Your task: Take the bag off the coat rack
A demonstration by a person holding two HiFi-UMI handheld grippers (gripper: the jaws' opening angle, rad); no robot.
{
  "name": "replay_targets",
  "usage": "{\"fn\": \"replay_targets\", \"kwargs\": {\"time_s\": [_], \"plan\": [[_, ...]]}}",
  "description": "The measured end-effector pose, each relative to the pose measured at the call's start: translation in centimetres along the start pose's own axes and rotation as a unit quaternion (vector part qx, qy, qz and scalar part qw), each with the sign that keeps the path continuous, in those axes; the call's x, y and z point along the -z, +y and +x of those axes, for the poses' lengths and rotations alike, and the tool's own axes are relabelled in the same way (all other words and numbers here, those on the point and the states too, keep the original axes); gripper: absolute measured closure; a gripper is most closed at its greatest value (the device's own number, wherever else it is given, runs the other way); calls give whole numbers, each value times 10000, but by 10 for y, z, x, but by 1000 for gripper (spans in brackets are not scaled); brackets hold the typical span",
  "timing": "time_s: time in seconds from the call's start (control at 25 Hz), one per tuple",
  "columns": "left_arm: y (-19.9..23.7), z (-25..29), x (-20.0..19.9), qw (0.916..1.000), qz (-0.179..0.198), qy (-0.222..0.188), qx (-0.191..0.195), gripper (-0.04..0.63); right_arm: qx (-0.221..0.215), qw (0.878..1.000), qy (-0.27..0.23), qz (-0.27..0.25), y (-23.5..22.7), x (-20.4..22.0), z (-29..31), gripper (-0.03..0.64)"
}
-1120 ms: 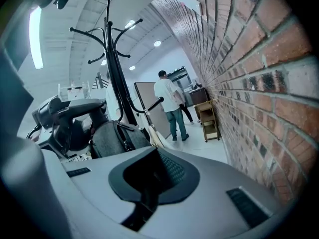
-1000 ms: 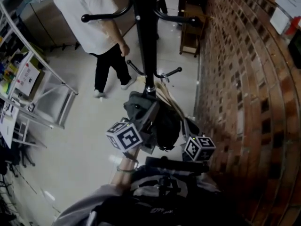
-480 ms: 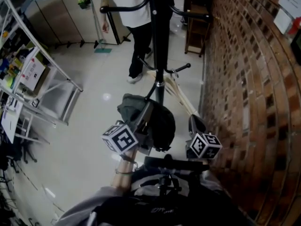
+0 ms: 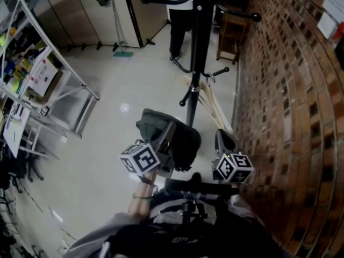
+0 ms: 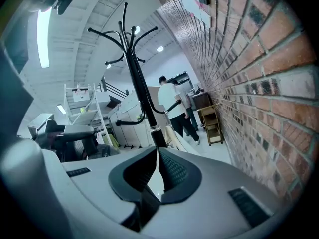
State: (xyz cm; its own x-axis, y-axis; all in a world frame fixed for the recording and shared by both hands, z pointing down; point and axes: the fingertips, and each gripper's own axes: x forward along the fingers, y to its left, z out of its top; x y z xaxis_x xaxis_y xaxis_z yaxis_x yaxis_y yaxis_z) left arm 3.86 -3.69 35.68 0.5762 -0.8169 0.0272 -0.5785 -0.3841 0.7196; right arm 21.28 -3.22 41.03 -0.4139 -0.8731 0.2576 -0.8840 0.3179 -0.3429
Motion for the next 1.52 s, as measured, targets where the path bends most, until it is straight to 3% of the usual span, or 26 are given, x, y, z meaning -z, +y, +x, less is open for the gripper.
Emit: {"fn": "replay_targets", "kwargs": {"time_s": [0.52,0.84,1.08,1.52], "plan": [[47,-24,23,9978,-312,410,-414,552,65,9996,-103,-246,35,7,-14,618],[49,-29,32,9972,-385,534,-365,552,171,9985,25,-526,44,17,-21,621],[53,5,31,9973,-399,509,-357,552,198,9980,112,-594,20,11,0,621],[46,-29,38,9965,-471,614,-307,552,242,9973,123,-678,48,23,-26,621]]}}
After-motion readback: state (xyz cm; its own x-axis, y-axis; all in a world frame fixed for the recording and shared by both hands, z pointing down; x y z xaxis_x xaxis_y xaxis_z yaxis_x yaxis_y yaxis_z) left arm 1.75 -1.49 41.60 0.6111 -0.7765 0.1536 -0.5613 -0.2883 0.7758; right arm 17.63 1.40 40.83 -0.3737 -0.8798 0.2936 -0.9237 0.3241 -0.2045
